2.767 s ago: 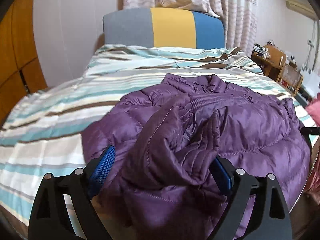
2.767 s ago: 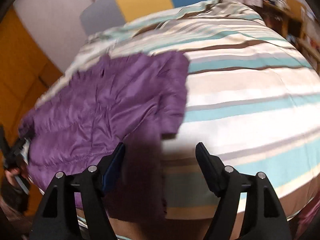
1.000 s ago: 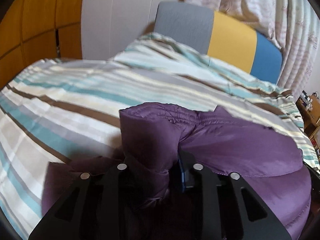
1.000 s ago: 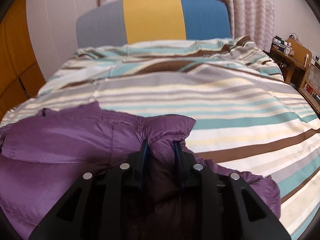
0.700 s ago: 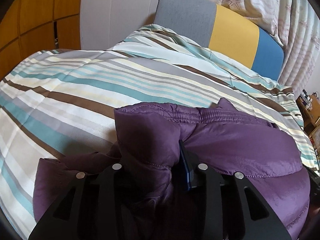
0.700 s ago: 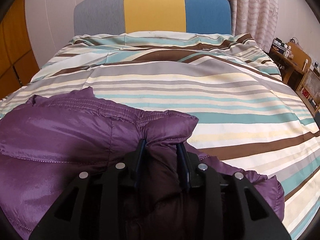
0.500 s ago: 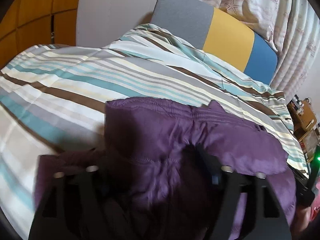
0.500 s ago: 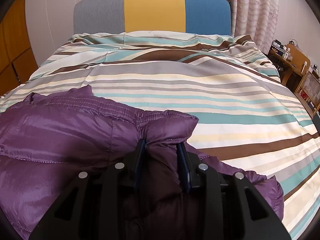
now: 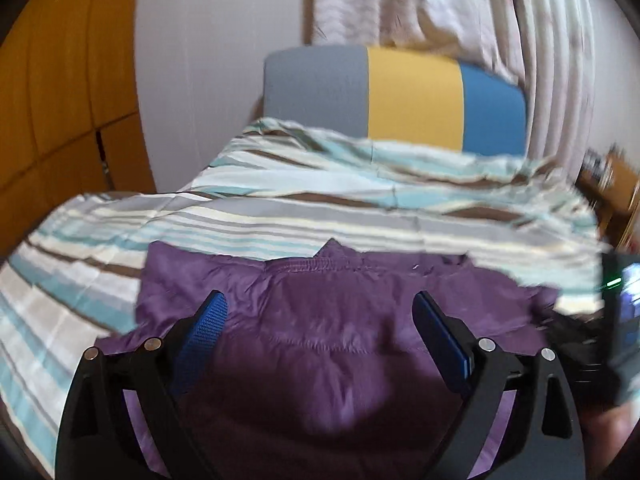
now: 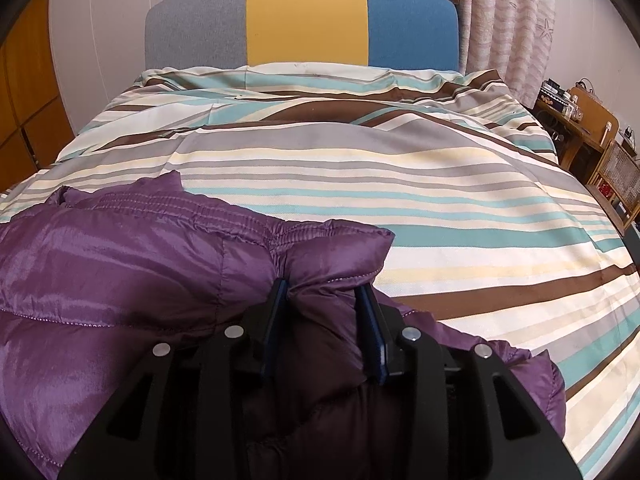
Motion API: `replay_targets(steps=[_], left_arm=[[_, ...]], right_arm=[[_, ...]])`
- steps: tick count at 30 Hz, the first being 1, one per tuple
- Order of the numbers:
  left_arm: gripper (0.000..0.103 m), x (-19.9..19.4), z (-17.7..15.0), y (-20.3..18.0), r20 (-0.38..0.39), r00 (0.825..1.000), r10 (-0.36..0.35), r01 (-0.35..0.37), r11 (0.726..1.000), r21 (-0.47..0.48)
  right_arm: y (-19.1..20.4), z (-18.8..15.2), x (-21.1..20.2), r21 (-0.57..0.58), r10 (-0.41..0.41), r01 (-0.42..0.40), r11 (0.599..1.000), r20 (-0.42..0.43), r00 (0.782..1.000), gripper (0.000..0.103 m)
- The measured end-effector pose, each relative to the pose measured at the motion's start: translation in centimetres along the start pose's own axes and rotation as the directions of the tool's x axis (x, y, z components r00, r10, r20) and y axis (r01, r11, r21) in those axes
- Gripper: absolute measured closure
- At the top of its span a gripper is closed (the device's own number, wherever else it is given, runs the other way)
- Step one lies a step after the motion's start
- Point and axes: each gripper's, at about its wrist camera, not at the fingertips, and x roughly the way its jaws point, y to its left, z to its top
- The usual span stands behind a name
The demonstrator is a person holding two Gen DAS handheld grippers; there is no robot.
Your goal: Fold large clothes
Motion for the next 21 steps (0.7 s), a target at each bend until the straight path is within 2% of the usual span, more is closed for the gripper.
replay_targets(steps=[2, 4, 12, 13, 16, 21], left_arm=[[0.01, 2.9, -0.5, -0.3, -0.082, 0.997, 0.01, -0.007, 1.0, 0.029], [0.008, 5.5, -1.9, 0.1, -0.175, 0.983, -0.054, 0.054, 0.999, -0.001], [0.005, 6.1, -3.2, 1.0, -0.164, 0.984, -0.07, 0.066, 0.997, -0.03], [0.005, 6.0, -3.2, 1.1, -0.164, 0.984, -0.071, 0.067, 0.997, -0.031], [0.005, 6.0, -3.2, 0.6, -0.16, 0.985, -0.072, 0.068, 0.997, -0.031], [0.005, 6.1, -3.1, 0.5, -0.16, 0.985, -0.069, 0.065, 0.997, -0.03]], right_arm=[[0.0, 0.0, 0.0, 0.003, 0.003, -0.003, 1.0, -0.001, 1.0, 0.067], [-0.2, 0.0, -0.1, 0.012, 0.009, -0.009, 1.0, 0.001, 1.0, 0.066], [-0.2, -0.1, -0.3, 0.017, 0.001, -0.001, 1.0, 0.011, 1.0, 0.065], [-0.2, -0.1, -0.4, 0.017, -0.001, 0.0, 1.0, 0.02, 1.0, 0.062], [-0.6, -0.3, -2.1, 0.039, 0.023, -0.026, 0.999, 0.079, 0.997, 0.048], [0.1, -1.1, -8.3, 0.015, 0.06, -0.065, 0.998, 0.223, 0.973, 0.047]])
